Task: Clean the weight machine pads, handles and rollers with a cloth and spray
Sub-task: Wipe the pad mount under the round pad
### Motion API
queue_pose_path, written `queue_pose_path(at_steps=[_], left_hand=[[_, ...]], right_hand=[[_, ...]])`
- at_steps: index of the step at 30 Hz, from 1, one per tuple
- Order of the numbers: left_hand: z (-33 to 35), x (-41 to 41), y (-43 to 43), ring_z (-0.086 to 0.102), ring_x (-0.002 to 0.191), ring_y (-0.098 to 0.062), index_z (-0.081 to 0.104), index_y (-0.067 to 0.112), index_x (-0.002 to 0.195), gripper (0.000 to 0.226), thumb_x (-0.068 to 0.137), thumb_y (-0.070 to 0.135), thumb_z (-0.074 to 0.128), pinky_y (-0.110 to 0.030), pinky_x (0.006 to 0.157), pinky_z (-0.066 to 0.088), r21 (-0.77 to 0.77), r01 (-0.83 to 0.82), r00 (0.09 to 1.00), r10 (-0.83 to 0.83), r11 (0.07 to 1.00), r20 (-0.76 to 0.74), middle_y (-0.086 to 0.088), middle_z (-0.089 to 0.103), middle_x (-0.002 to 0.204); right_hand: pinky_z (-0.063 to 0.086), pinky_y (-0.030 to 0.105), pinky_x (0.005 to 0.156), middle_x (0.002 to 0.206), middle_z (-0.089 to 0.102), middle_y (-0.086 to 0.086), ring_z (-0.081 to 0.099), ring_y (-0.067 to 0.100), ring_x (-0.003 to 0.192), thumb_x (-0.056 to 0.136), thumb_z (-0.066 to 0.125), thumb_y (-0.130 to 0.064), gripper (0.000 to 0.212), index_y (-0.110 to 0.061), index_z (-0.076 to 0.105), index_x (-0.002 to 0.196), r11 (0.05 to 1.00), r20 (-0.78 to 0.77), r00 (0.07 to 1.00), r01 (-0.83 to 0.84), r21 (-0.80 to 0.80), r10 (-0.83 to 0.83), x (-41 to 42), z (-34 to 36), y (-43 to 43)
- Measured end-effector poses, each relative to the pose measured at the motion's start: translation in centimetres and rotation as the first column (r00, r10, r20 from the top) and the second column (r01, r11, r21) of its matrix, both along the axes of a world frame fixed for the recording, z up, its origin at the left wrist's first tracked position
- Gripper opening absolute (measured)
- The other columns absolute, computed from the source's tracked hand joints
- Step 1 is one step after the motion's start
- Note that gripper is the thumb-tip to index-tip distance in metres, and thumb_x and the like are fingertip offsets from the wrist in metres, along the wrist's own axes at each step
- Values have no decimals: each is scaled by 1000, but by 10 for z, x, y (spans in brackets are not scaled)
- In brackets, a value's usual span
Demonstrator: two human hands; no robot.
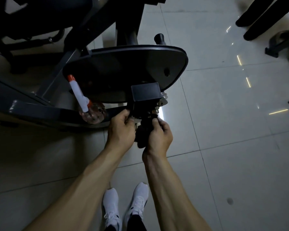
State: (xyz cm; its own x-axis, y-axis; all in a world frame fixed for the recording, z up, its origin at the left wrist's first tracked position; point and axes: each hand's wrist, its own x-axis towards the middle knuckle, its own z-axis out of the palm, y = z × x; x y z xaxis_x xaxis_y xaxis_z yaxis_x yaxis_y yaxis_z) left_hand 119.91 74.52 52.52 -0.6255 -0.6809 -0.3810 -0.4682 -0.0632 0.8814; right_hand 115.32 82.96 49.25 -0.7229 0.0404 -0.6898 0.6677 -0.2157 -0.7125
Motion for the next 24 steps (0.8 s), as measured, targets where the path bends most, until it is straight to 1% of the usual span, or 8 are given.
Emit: queue_pose_path(at_steps=[3, 6, 8, 11, 13, 16, 20, 24], left_hand=[[6, 0, 0, 61, 74, 17, 59, 38, 83, 45, 100, -3, 49, -6, 67, 46, -28, 14, 1000, -15, 999, -19, 16, 64, 83], [3, 1, -1, 68, 87, 0, 65, 33, 87, 37, 98, 1, 50, -30, 83, 56, -32, 8, 1000, -9, 999, -19, 11, 71, 89], [5, 0, -1, 70, 92, -13, 68, 27, 92, 31, 98, 3, 50, -41, 88, 58, -10, 16, 1000, -16, 1000, -12, 6, 73, 92], [7, 0, -3, 68, 90, -10, 67, 31, 87, 36, 98, 1, 50, -38, 86, 56, -7, 23, 1000, -23, 1000, -21, 8, 72, 90], [5, 0, -6, 69, 92, -11, 68, 40, 84, 39, 95, 7, 51, -38, 87, 56, 8, 24, 999, -23, 1000, -28, 10, 73, 91], [2, -1, -7, 67, 81, -18, 68, 36, 83, 27, 83, 19, 47, -49, 86, 55, 39, -1, 999, 3, 999, -44, 8, 70, 79], [3, -5, -2, 59, 68, -10, 69, 31, 74, 34, 89, 10, 47, -36, 77, 51, 116, -65, 992, 76, 991, -99, 14, 62, 64], [3, -6, -1, 62, 63, -7, 66, 4, 89, 29, 99, -7, 41, -25, 66, 52, 164, -87, 987, 107, 983, -120, 1, 65, 73]], right_hand=[[53, 40, 62, 106, 75, 21, 71, 42, 86, 96, 62, -22, 13, -25, 74, 100, 999, -19, 999, -33, 7, 33, 3, -4, -3], [56, 36, 62, 115, 72, 24, 68, 35, 87, 93, 57, -14, 32, -5, 70, 121, 973, 212, 972, -49, -225, 98, 0, -1, -3], [60, 37, 69, 113, 74, 22, 73, 34, 92, 94, 59, -8, 28, -3, 71, 119, 975, 206, 978, 0, -222, 47, 2, 1, -6], [62, 38, 75, 110, 76, 18, 75, 34, 96, 98, 58, -6, 25, -6, 71, 119, 968, 221, 973, 115, -225, -64, 9, 5, -19], [61, 36, 74, 112, 74, 18, 74, 31, 90, 100, 53, -9, 30, -1, 68, 124, 907, 351, 936, 149, -393, -1, 10, 10, -24], [62, 32, 67, 89, 68, 16, 69, 24, 72, 103, 42, -12, 28, 0, 67, 105, 819, 496, 860, 195, -539, 122, 2, 15, -19], [62, 31, 64, 78, 62, 8, 66, 20, 64, 96, 44, -7, 22, -6, 66, 96, 765, 557, 817, 262, -588, 149, 1, 22, -17], [60, 29, 58, 82, 60, 4, 62, 14, 62, 95, 51, -11, 18, -12, 64, 108, 721, 515, 837, 241, -649, 184, 3, 22, -9]])
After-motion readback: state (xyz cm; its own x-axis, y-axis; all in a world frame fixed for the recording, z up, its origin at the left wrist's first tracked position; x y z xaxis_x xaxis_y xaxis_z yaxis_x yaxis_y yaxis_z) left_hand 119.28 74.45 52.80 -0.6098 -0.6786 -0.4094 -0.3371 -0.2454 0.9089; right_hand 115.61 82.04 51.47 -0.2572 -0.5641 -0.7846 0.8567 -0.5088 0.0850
